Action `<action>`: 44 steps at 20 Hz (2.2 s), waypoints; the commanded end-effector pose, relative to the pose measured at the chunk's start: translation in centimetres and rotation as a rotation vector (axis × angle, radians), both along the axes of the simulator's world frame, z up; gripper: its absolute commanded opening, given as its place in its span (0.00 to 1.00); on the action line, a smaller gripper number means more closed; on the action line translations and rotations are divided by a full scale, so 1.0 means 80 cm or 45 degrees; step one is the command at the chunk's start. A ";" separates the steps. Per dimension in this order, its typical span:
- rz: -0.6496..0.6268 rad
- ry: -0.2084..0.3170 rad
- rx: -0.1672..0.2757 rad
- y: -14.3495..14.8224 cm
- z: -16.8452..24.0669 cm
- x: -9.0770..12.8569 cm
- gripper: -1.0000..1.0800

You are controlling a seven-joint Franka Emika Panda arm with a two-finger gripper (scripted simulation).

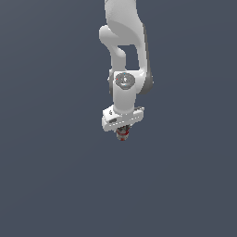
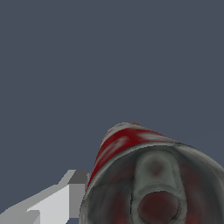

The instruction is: Pick up the object and move it to a goal position.

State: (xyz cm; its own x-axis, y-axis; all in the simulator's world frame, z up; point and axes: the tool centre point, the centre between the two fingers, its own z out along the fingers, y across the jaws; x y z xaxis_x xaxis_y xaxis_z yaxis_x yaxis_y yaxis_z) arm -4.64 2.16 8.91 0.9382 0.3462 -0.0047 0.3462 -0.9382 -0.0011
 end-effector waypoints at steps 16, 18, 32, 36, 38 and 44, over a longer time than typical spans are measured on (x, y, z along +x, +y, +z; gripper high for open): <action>0.001 -0.006 0.002 -0.028 0.177 0.033 0.00; 0.001 -0.006 0.002 -0.032 0.203 0.038 0.00; 0.001 -0.006 0.002 -0.059 0.370 0.072 0.00; 0.001 -0.006 0.001 -0.065 0.406 0.080 0.00; 0.001 -0.006 0.001 -0.068 0.423 0.084 0.00; 0.001 -0.006 0.001 -0.075 0.466 0.094 0.00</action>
